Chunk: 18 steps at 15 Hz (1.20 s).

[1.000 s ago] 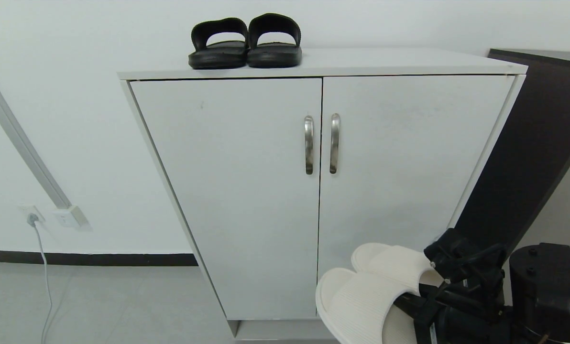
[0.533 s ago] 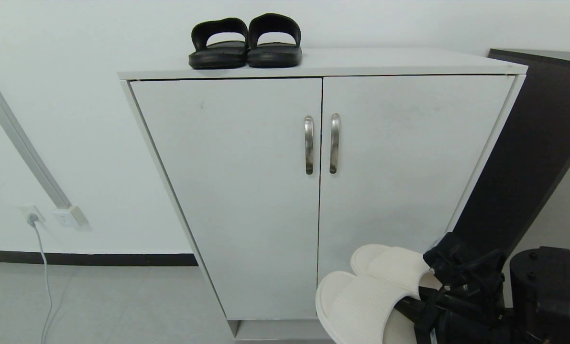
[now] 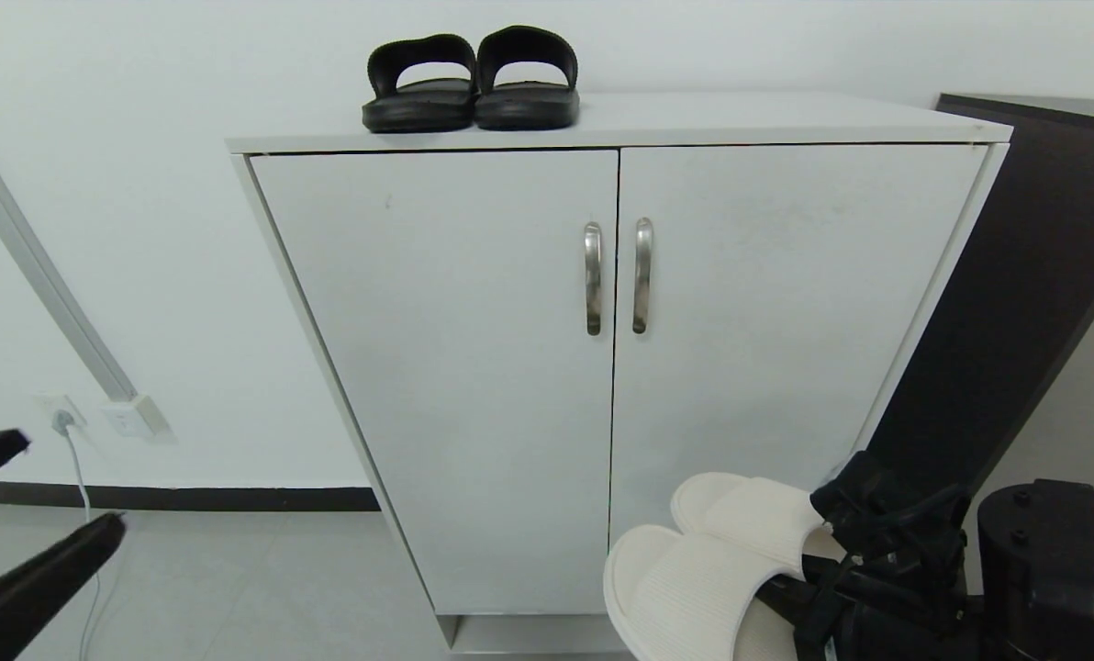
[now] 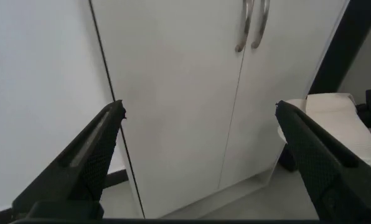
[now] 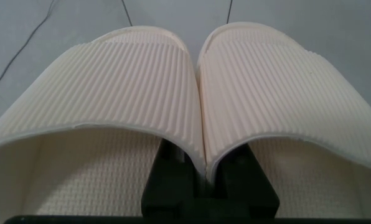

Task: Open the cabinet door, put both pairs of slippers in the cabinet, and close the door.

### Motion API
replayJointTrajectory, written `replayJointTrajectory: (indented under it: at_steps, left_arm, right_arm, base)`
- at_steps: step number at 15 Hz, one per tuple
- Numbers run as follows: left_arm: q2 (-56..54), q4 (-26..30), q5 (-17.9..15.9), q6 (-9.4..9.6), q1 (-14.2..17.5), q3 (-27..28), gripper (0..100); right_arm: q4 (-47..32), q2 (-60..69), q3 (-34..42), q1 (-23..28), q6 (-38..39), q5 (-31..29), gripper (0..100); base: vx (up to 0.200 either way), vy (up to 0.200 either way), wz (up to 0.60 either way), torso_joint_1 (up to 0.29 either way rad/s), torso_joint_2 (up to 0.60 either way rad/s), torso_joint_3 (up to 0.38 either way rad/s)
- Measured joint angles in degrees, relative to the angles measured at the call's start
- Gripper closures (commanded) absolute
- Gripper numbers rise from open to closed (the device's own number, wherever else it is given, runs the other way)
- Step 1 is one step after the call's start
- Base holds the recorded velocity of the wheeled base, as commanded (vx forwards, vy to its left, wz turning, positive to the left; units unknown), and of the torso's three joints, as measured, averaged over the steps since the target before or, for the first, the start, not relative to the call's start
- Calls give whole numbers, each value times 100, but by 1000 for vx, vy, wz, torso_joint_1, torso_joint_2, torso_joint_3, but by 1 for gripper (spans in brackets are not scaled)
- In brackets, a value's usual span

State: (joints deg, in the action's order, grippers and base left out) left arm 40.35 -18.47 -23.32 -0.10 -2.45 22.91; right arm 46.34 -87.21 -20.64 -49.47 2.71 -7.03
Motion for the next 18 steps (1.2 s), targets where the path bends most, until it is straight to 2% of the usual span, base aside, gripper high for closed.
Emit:
replayJointTrajectory:
  at_steps: [2,6,10,11,13,14,18]
  left_arm:
    - [874,-510,-112,30,-485,305,0]
    - [2271,-1242,-44,32,-1786,947,0]
    - [3189,-1470,74,-215,-2853,1753,0]
    - [3349,-1470,77,-301,-3059,1952,0]
    - [3690,-1470,48,-707,-3368,2342,0]
    - [3850,-1475,9,-830,-3467,2533,0]
    - [4548,-1473,-51,-951,-3812,3277,0]
  right_arm:
    - [0,-41,0,0,0,1,100]
    - [-2,-102,6,0,2,1,100]
    - [6,-176,-5,0,2,1,100]
    - [5,-193,-5,0,2,1,100]
    - [5,-226,9,0,5,0,100]
    - [6,-232,13,0,0,0,100]
    - [5,-240,66,0,2,0,100]
  base:
    - [0,0,0,0,0,0]
    - [0,0,0,0,0,0]
    - [0,0,0,0,0,0]
    - [0,0,0,0,0,0]
    - [0,0,0,0,0,0]
    - [0,0,0,0,0,0]
    - [0,0,0,0,0,0]
